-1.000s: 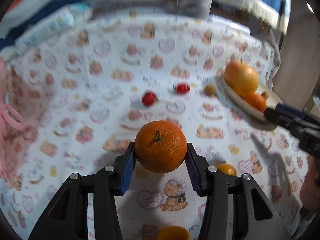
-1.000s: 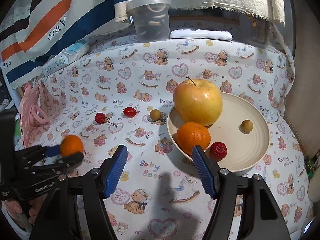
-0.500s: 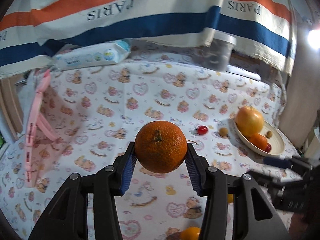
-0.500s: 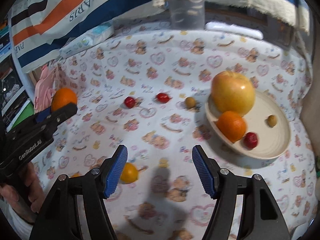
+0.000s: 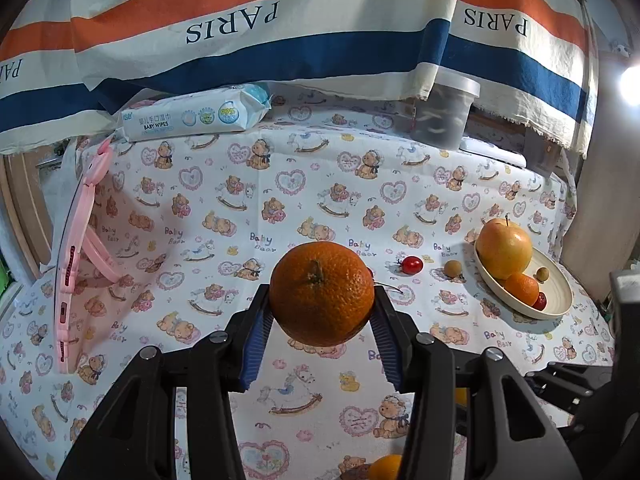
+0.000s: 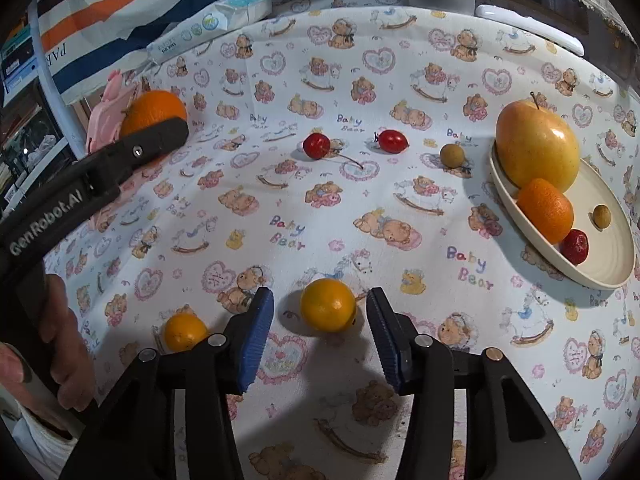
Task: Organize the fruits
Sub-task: 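Lift the mandarin with the left tool while the right tool grasps a small orange citrus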
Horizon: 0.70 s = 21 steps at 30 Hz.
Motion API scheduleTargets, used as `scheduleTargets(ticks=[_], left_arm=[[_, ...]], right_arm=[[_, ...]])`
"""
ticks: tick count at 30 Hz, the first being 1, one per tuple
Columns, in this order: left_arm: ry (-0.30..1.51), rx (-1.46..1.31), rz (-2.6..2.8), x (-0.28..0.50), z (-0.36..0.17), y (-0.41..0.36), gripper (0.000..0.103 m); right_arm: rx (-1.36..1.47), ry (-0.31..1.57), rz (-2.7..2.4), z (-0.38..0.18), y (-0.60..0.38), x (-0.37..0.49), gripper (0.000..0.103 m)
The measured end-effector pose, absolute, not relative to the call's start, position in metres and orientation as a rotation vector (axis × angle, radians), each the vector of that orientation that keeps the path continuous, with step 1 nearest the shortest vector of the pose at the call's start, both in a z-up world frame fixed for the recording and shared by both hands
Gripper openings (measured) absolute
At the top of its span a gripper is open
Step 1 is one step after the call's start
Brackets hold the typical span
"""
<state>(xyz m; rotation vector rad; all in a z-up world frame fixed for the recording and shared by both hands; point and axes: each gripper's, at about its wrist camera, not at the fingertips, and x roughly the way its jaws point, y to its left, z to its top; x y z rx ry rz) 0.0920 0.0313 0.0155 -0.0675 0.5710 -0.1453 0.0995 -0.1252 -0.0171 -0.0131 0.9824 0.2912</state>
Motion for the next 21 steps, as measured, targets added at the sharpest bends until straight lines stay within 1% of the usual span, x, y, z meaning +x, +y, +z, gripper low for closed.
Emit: scheduleTargets(ticks=[4, 6, 10, 11, 21], left_arm=[[0.58, -0.079, -0.147, 0.0931, 0.0148, 0.0323, 0.047], [0.583, -0.077, -0.151, 0.0933, 0.0144, 0.0316, 0.047], [0.583, -0.069, -0.151, 0.0929, 0.0141, 0.0301, 0.047], [0.583, -0.069, -0.151, 0.093, 0.014, 0.03, 0.047], [0.579, -0.068, -0.157, 0.0921, 0.0145, 0.0294, 0.047]], right_arm=[[-0.021, 0.988, 0.284, -0.0213, -0.1235, 0.1016, 0.046], [-0.027, 0.985, 0.284, -0.0208, -0.1229, 0.102, 0.039], [-0.032, 0.98, 0.28, -0.021, -0.1225, 0.102, 0.035], [-0.033, 0.978, 0.281, -0.0209, -0.1224, 0.1015, 0.032], [-0.026, 0.933, 0.271, -0.0149, -0.1247, 0.094, 0.031]])
